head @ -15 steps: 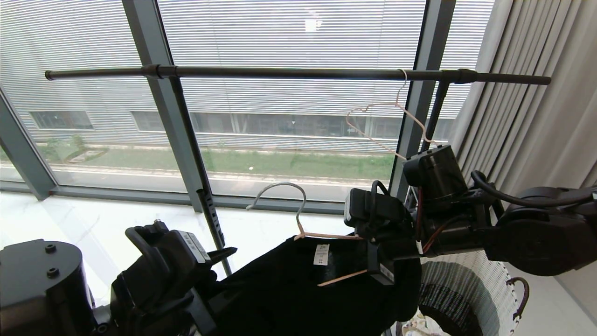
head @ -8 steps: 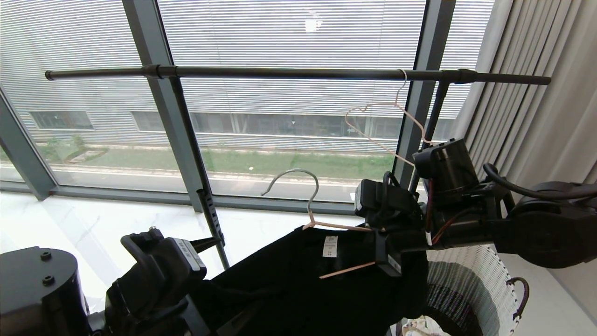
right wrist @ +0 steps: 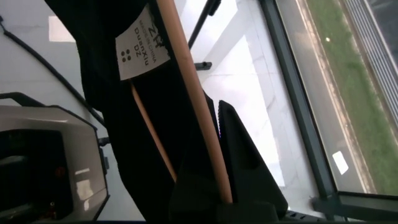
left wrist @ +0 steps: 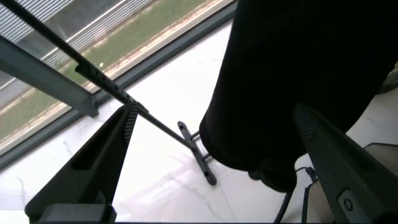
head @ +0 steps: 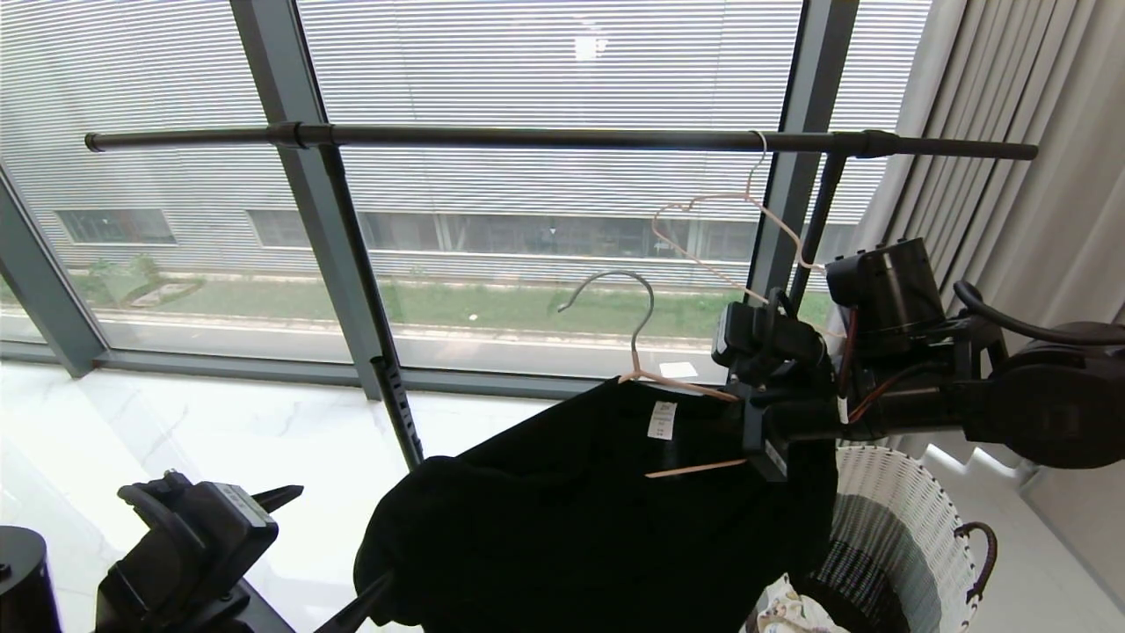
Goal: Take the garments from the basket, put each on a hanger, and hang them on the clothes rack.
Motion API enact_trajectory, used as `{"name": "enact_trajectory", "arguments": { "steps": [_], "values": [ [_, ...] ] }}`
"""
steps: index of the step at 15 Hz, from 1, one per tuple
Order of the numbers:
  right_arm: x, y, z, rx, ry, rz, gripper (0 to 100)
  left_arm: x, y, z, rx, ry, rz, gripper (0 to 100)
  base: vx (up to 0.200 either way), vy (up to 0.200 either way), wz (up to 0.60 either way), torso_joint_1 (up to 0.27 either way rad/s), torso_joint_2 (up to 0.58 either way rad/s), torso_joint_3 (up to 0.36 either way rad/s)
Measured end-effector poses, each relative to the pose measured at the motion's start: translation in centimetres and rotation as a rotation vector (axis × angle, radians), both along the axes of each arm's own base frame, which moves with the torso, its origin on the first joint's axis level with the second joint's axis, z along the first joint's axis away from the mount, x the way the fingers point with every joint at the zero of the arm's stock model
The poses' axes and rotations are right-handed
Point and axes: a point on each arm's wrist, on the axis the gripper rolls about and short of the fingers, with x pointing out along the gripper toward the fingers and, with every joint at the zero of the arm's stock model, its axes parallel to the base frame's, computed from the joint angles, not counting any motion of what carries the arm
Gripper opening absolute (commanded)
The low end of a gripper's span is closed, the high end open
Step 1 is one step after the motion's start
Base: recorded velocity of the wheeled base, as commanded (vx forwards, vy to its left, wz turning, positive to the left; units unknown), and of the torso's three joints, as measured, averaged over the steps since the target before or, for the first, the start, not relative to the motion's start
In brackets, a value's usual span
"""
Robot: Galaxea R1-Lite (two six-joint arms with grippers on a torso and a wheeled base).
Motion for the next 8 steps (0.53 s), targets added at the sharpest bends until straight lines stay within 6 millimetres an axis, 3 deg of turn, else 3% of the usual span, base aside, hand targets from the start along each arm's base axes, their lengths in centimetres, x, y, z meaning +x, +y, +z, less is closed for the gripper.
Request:
{"name": "enact_trajectory", "arguments": {
  "steps": [7, 8],
  "values": [
    [-1.2, 0.4, 1.0, 0.023, -0.019, 0.045, 0, 1.0, -0.1, -1.0, -0.043, 0.101, 0.056, 100, 0.000, 0.000, 0.00, 0.000, 0.00, 0.000],
    [-1.3, 0.5, 1.0, 0.023, -0.019, 0.049, 0, 1.0, -0.1, -1.0, -0.047, 0.106, 0.057, 0, 0.000, 0.000, 0.00, 0.000, 0.00, 0.000]
  ]
}}
